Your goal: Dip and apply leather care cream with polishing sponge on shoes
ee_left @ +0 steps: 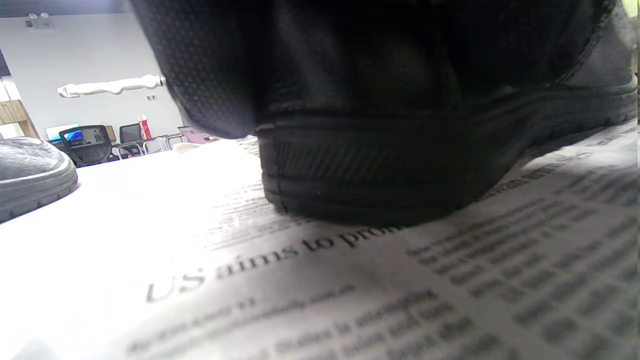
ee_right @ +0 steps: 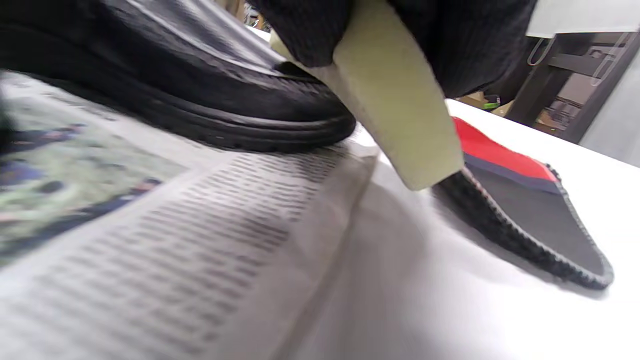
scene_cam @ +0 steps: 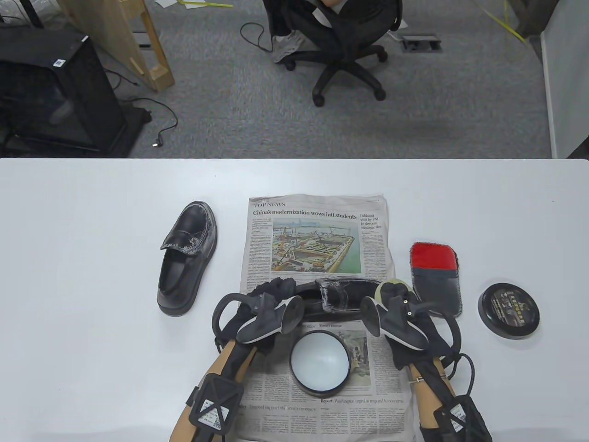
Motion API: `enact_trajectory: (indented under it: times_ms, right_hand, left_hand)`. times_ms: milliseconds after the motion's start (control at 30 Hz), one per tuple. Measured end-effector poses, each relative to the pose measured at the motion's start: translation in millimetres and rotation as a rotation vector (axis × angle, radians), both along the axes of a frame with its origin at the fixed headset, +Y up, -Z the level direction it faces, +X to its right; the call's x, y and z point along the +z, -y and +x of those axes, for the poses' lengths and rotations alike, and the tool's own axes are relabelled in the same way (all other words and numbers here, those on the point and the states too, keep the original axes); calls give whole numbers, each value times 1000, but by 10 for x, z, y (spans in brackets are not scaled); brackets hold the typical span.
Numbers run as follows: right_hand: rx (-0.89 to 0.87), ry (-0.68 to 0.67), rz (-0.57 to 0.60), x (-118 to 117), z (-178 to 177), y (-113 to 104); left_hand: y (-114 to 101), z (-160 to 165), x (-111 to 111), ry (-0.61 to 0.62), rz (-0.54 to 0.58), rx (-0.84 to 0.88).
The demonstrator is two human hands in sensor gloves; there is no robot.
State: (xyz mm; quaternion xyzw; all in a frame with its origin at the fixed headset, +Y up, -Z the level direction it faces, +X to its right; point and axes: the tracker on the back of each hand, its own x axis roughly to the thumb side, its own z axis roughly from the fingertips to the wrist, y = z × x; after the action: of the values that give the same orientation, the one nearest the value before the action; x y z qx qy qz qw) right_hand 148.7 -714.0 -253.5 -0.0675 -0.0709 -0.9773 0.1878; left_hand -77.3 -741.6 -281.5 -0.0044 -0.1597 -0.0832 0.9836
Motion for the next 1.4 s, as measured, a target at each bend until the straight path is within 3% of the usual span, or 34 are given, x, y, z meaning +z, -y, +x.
enact_trajectory:
  times_ms: [67, 200, 300, 400, 633, 767, 867, 1033, 1167, 1400]
  right_hand:
    - [8, -63, 35, 56, -140, -61]
    - [-191, -133, 116, -21, -248, -45]
    - [-261, -50, 83, -180, -107, 138]
    - [-337, 5, 109, -241, 50, 190]
    - [-226, 115, 74, -246, 333, 214]
    - [-54, 63, 19, -106, 179, 90]
    - [36, -13, 62, -10, -17, 7]
    - [-139, -113, 169, -55, -235, 30]
    - [-133, -35, 212, -228, -104, 226]
    - [-52, 77, 159, -262, 154, 249]
  left_hand:
    - [3, -2, -3, 7, -4, 7]
    - [9, -6, -8, 12, -9, 13]
    - [13, -2, -6, 13, -5, 15]
    - [15, 2, -4, 8, 4, 8]
    - [4, 12, 3, -8, 14, -11]
    - [3, 16, 4, -10, 14, -8]
    - [10, 18, 2, -3, 10, 2]
    - [17, 16, -5, 11, 5, 9]
    - [19, 18, -6, 12, 6, 10]
    - [13, 22, 3, -6, 19, -2]
